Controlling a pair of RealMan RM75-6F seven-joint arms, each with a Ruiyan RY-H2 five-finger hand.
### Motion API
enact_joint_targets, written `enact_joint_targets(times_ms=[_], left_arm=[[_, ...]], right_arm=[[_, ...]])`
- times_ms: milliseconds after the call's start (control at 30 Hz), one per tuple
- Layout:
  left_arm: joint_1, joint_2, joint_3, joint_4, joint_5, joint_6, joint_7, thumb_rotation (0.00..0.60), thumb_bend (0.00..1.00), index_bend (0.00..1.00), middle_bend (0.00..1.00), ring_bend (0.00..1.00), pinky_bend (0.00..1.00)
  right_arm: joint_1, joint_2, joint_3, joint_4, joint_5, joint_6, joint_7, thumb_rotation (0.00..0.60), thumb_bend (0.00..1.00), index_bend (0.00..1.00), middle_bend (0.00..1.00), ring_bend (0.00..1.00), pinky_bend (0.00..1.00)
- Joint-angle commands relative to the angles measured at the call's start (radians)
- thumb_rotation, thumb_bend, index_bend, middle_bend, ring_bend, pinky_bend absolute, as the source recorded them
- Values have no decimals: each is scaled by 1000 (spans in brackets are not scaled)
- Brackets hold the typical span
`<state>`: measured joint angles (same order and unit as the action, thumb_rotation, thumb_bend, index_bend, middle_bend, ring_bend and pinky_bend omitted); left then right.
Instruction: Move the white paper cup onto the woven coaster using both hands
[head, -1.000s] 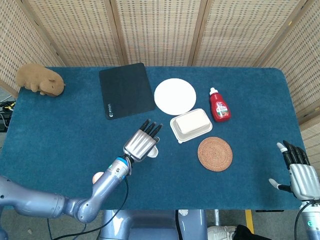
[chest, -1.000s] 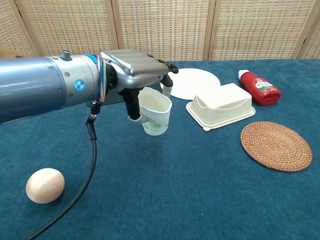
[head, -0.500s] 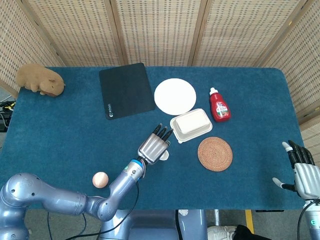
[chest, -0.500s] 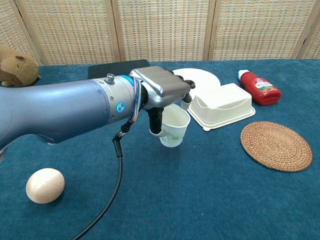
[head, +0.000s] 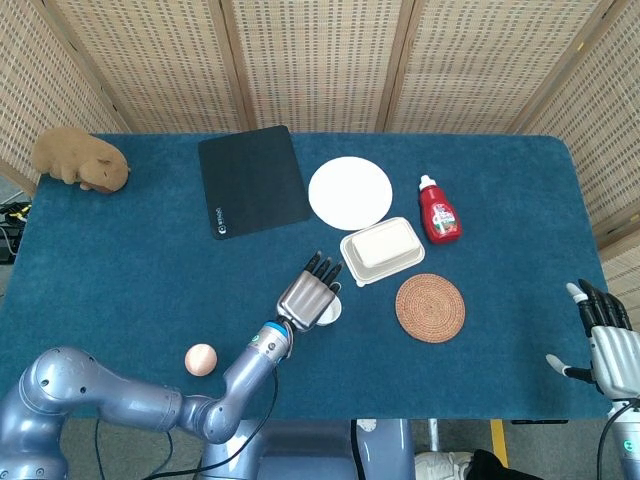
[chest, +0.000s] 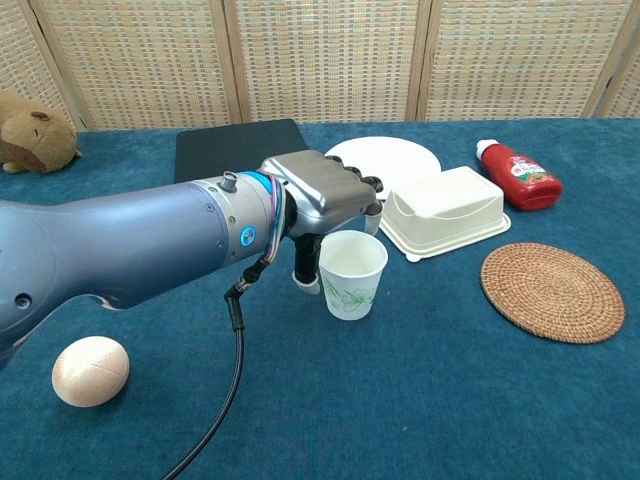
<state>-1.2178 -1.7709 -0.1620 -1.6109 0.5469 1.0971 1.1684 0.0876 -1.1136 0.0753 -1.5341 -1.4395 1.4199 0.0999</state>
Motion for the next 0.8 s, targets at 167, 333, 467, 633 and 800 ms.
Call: enact_joint_targets(times_ms=[167,333,467,633,800], left_arm=[[26,40,-7,-28,41,25,-60,600,136,21,0,0,0],[73,137,-29,-121,106,68,-146,600,133,0,0,0,0],[127,232,-20,-201,178,103,-216,600,131,0,0,0,0],[229,352,32,-277,299,177,-318,600,131,0,0,0,0],[362,459,111,-301,429,256,-473,600,133,0,0,0,0]], right_arm=[[2,-3,-2,2,1,-6,-11,600,7,0,0,0,0],[2,-5,-1,-5,2,-4,-28,600,7,0,0,0,0],[3,-7,-2,-9,1,-5,-40,600,6,0,0,0,0],[7,-10,-3,-11,1,-13,-46,600,7,0,0,0,0],[11,-14,-8,-16,-5,-20,-64,600,8,0,0,0,0]])
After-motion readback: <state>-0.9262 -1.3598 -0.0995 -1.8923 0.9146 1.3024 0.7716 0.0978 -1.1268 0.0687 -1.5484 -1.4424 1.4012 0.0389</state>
